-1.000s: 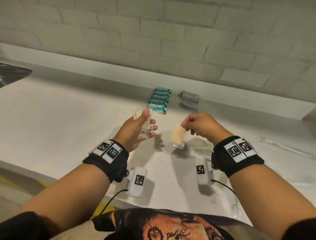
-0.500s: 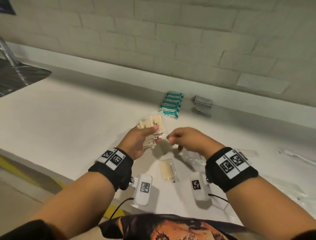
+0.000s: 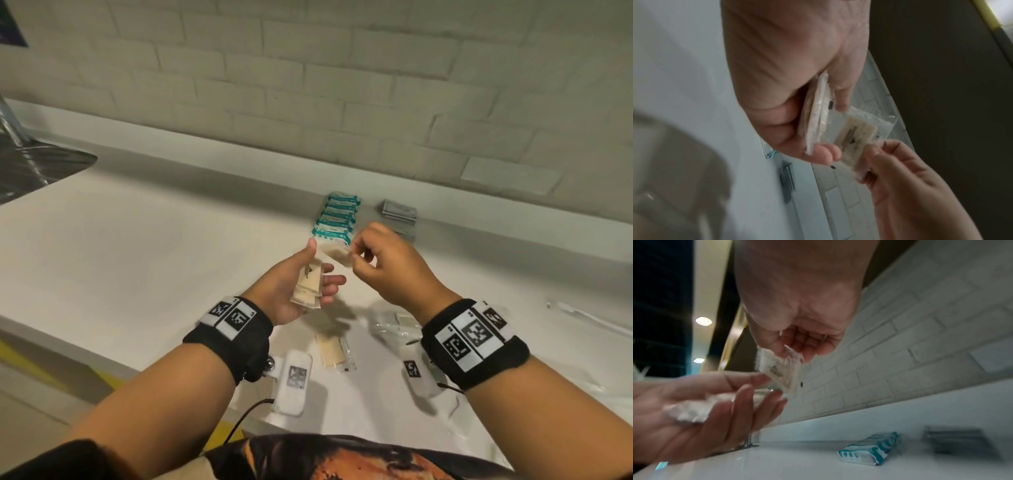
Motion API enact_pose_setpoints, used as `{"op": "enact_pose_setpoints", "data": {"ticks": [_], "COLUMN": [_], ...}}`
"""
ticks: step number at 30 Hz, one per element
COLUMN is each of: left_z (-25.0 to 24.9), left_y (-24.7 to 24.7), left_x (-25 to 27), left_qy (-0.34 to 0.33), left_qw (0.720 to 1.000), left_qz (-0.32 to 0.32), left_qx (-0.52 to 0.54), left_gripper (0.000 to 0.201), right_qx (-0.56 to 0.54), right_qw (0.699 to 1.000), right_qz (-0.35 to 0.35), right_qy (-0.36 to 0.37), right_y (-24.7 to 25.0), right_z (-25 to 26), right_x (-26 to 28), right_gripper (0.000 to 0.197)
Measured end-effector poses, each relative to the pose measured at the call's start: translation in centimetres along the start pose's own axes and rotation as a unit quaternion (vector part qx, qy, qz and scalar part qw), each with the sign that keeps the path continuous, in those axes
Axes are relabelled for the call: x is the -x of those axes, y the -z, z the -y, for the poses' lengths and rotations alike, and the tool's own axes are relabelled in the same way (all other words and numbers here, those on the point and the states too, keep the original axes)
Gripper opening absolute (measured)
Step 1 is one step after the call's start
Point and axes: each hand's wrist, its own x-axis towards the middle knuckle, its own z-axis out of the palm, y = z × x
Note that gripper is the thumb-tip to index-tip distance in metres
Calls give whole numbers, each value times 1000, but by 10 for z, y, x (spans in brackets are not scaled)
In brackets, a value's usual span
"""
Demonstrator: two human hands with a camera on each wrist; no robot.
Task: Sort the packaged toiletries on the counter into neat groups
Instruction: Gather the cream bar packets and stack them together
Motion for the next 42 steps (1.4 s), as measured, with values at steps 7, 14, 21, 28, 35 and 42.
{"op": "enact_pose_setpoints", "data": {"ticks": [7,14,21,28,35,42], "left_z": [-2,2,6,11,20,24], "left_y": [-4,-12,4,24,40,27], "left_x": [-2,-2,2,10,16,14], "left_qy": [-133,-210,-151,-72,-89,-111], "left_qw": [990,958,983,991,986,988], "left_qz": [-38,-55,-91,-105,-139,-105], "left_qx": [-41,-189,-61,27,-5,-10], "left_gripper": [27,27,9,25,13,13], "right_qx": [-145,-227,105,134,113,-226], "right_qw": [980,936,960,927,932,936], "right_qz": [43,98,156,335,334,155], "right_qy": [-126,-249,-206,-100,-89,-222], "right_y": [5,9,4,-39,-68,-47], "right_z": [-9,-8,-23,-6,-8,-1], "right_x": [0,-17,-18,-8,-5,-10], "right_gripper": [20,5,12,18,15,12]}}
